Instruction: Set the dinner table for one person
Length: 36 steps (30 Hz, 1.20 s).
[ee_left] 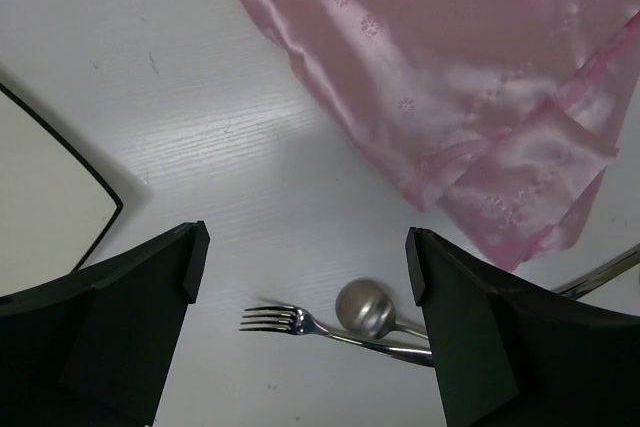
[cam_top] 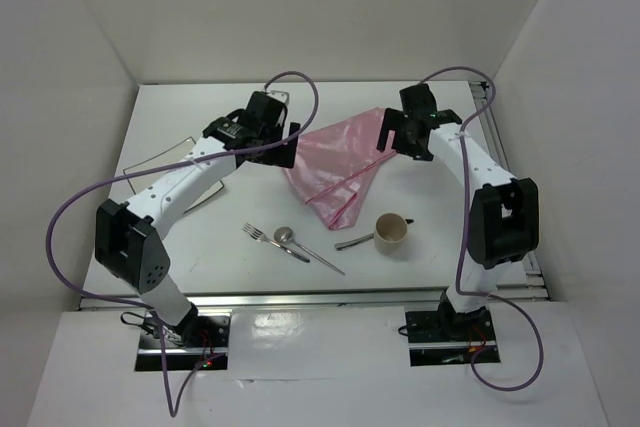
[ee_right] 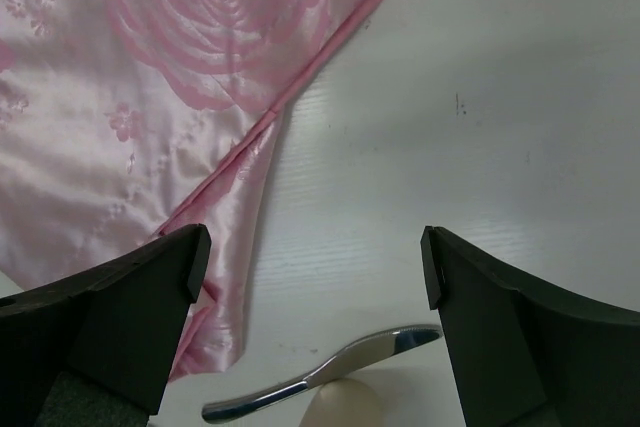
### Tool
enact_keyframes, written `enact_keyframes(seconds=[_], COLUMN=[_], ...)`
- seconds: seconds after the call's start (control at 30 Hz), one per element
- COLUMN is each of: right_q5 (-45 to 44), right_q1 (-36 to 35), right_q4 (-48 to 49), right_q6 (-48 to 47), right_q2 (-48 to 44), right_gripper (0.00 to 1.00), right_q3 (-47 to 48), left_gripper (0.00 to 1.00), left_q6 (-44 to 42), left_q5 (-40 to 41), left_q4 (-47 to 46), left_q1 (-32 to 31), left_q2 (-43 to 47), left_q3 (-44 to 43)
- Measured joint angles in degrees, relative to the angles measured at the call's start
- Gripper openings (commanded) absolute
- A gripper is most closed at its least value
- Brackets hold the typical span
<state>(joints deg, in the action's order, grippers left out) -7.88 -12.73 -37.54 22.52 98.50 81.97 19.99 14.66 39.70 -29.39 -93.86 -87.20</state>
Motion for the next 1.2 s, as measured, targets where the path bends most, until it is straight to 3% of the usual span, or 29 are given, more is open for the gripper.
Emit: enact_keyframes(seconds=[0.43,0.7,0.9,1.03,1.2], right_q5=[1.0,3.4,4.3,5.9,10.3], right_q1=[-1.6,-1.6,-1.6,-1.9,-2.7], right_q4=[0.7,0.6,0.1,0.4,0.8], right_q6=[1.5,1.4,0.3,-0.6,-2.7], right_q2=[-3.8,-7.8,-8.0,-9.3,-9.7], right_gripper=[1.00,1.00,1.00,1.00,0.95], right_q3=[-2.9,-8.5,-8.6,-11.6,-12.3], left_gripper=[1.00,0.69,0.72,0.87,0.95], left_q6=[2.8,16.6,26.3,31.5,34.9], left_q5=[-3.8,-8.0,-15.0,-20.6,-24.9], left_q4=[4.0,2.8,-3.8,-9.4,-13.0], left_q1=[-1.4,-2.3,0.5,3.7,3.9], left_q2=[-1.8,-3.7,-3.7,-5.2,-10.3], left_q3=[-3.1,1.6,10.0,12.6,12.6])
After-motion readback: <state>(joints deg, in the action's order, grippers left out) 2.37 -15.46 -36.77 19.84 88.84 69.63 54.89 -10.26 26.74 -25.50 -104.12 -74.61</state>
